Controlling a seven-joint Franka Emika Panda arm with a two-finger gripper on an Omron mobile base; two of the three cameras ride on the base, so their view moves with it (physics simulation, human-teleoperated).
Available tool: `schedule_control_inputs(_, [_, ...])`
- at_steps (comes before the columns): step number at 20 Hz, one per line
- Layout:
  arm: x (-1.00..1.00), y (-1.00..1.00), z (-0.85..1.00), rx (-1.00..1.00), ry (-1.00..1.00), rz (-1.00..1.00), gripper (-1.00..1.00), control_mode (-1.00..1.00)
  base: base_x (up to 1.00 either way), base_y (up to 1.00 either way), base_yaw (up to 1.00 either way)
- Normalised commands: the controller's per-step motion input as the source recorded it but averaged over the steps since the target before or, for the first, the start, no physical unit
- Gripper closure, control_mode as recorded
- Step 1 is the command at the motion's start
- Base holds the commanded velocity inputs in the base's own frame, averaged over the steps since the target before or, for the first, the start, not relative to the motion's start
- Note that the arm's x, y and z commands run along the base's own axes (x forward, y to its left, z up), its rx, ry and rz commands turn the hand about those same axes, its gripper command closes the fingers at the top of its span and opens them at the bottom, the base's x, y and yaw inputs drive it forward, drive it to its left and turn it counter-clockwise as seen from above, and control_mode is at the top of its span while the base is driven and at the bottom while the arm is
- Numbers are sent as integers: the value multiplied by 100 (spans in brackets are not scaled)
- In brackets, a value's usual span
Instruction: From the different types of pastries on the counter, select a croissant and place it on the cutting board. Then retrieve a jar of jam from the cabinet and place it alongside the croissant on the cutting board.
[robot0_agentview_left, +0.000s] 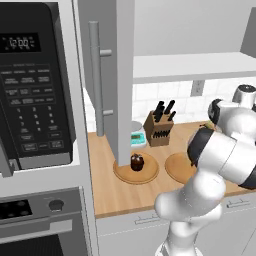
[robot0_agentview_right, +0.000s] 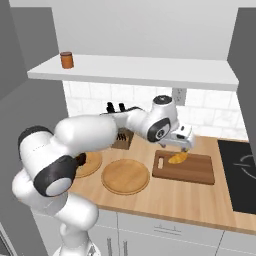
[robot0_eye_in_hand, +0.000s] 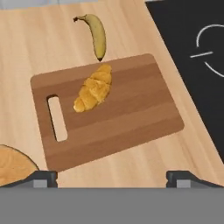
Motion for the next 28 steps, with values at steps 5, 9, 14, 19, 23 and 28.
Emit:
schedule_control_inputs(5, [-71, 28, 70, 1, -38, 40, -100, -100, 0, 0, 0])
schedule_control_inputs(9, [-55, 16, 80, 14, -44, 42, -100, -100, 0, 0, 0])
schedule_control_inputs(14, [-47, 29, 87, 5, -41, 38, -100, -100, 0, 0, 0])
schedule_control_inputs(19, [-61, 45, 81, -14, -27, 26, -100, -100, 0, 0, 0])
schedule_control_inputs(23, [-85, 52, 53, -36, -8, 27, -100, -100, 0, 0, 0])
schedule_control_inputs(28, [-99, 18, 43, -40, -4, 22, -100, -100, 0, 0, 0])
